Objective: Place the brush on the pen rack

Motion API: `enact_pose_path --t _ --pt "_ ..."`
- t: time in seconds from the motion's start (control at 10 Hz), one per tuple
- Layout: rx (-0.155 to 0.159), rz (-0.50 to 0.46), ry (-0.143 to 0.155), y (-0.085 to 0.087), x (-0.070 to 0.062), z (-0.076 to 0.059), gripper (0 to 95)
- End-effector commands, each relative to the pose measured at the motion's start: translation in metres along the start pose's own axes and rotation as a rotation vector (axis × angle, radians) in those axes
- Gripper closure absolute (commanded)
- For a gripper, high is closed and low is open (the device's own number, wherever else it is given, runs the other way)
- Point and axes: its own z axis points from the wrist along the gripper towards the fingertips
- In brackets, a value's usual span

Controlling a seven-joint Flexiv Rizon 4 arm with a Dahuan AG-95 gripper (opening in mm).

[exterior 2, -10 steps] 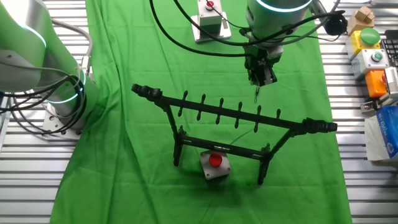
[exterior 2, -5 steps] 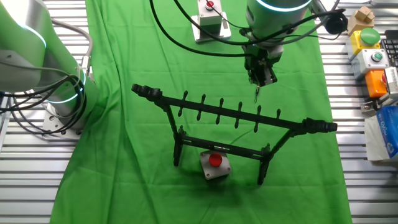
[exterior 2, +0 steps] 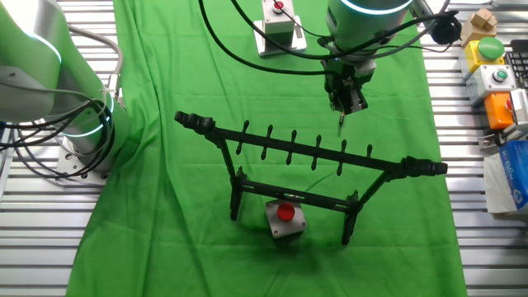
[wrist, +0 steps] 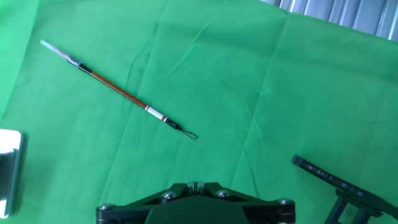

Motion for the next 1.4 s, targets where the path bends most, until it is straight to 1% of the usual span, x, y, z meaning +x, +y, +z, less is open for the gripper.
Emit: enact_pose_path --t 0.1,0.2,0.3,0.4,0.5,0.6,0.7,1.0,1.2,1.4 --pt "-0.001 -0.009 0.000 0.0001 -0.0002 -0.0004 95.0" --pt "-0.004 -0.012 -0.003 0.0001 -0.0002 -0.0004 95.0" --pt "-0.008 -0.098 0.012 0.0001 -0.0002 -0.0004 95.0" --pt "-0.007 -0.145 0.019 0.0001 -0.0002 -0.0004 95.0" --pt "-0.013 -0.214 0.021 0.0001 -0.0002 -0.0004 95.0" --pt "-0.013 -0.245 0.021 0.0001 -0.0002 -0.0004 95.0" --pt "-0.015 -0.263 0.027 0.0001 -0.0002 -0.0004 95.0" --pt "-0.022 -0.320 0.032 0.0001 -0.0002 -0.0004 95.0" --pt "-0.024 -0.360 0.027 0.0001 -0.0002 -0.0004 95.0" --pt "-0.021 -0.372 0.030 0.0001 -0.0002 -0.0004 95.0"
